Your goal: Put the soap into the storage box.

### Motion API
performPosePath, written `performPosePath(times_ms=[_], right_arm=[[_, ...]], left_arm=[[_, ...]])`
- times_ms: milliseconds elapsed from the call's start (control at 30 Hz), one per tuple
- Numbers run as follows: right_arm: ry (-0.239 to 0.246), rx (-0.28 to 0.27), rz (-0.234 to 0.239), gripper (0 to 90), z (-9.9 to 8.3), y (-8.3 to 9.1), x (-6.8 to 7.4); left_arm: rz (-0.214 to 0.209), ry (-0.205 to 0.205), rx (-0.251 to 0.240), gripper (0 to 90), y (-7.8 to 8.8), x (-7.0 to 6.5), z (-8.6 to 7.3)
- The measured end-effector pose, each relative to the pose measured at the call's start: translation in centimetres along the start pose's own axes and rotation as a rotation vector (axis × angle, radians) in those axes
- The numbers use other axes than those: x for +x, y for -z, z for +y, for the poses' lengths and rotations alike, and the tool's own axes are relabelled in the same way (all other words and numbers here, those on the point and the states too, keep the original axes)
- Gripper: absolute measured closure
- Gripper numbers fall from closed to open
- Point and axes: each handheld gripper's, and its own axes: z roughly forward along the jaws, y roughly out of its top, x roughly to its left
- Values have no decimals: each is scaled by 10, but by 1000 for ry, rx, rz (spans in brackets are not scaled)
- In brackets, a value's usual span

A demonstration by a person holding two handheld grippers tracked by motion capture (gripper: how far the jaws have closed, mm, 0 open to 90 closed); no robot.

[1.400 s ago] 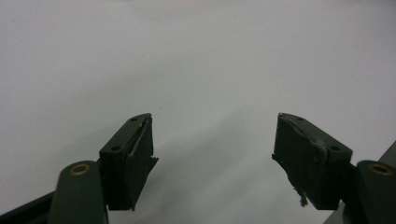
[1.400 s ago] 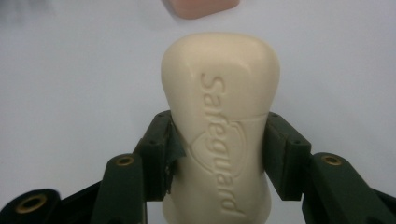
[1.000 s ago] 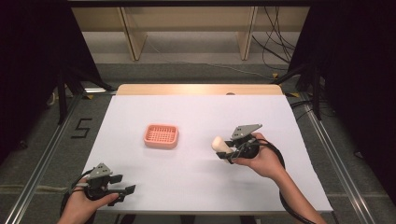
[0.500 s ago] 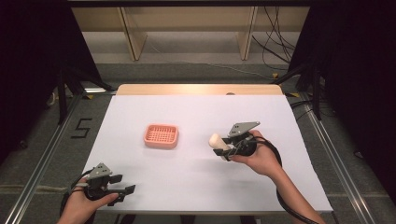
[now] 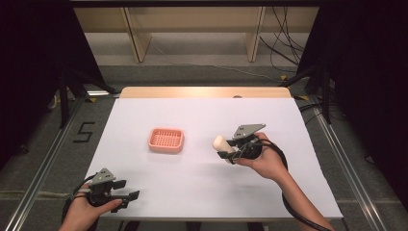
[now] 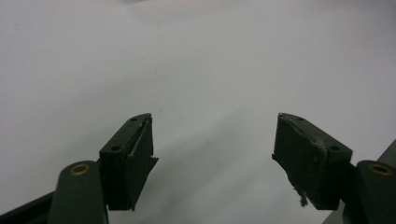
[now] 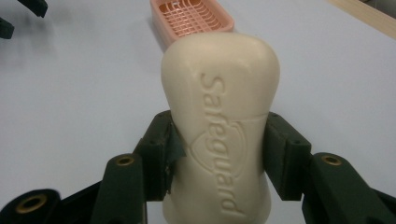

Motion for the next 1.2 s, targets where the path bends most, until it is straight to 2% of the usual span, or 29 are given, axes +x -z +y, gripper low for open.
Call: performPosePath(times_ms=[100,167,233,267,300,433,500,533,600,667,700,733,767,967,1067,1100,1167,1200], right_arm=[[-1,-3,6,505,2,-1,0],[1,-13,-4,505,3,-2,0],[12,-10,13,505,4,-3,0],[15,-18,10,504,4,-4,0],[-7,-9,7,504,5,-5,1],[5,-13,4,504,6,-6,1],[1,-10,10,505,7,-8,2],[-2,-17,9,505,7,-8,2],[13,-16,7,505,8,-9,1],[4,-8,8,505,9,-9,2],[18,-15,21,505,10,-10,1],[17,-14,22,505,10,-10,1],[14,-18,5,505,11,-10,2],[16,-18,13,505,15,-12,2],[16,-18,18,505,16,-13,3],[35,-29,22,505,17,-16,2],[13,-20,20,505,18,-16,3],[21,-21,14,505,18,-17,3]], left_arm=[[3,-8,4,283,1,1,0],[1,8,2,283,0,0,0],[0,7,5,283,0,0,0],[2,-11,4,283,1,1,0],[1,-10,4,283,1,1,0],[1,-10,3,283,1,1,0],[2,8,2,283,0,0,0],[1,-10,3,283,1,1,0],[1,-10,4,283,1,1,0],[2,-9,2,283,1,0,0],[2,-9,2,283,1,0,0],[2,-9,1,283,1,0,0],[3,-8,1,283,1,0,0],[-1,-7,11,283,3,1,0],[0,2,-1,283,2,0,-1],[0,2,-1,283,2,0,-1],[8,5,-8,283,3,0,-1],[6,3,-9,283,3,0,-1]])
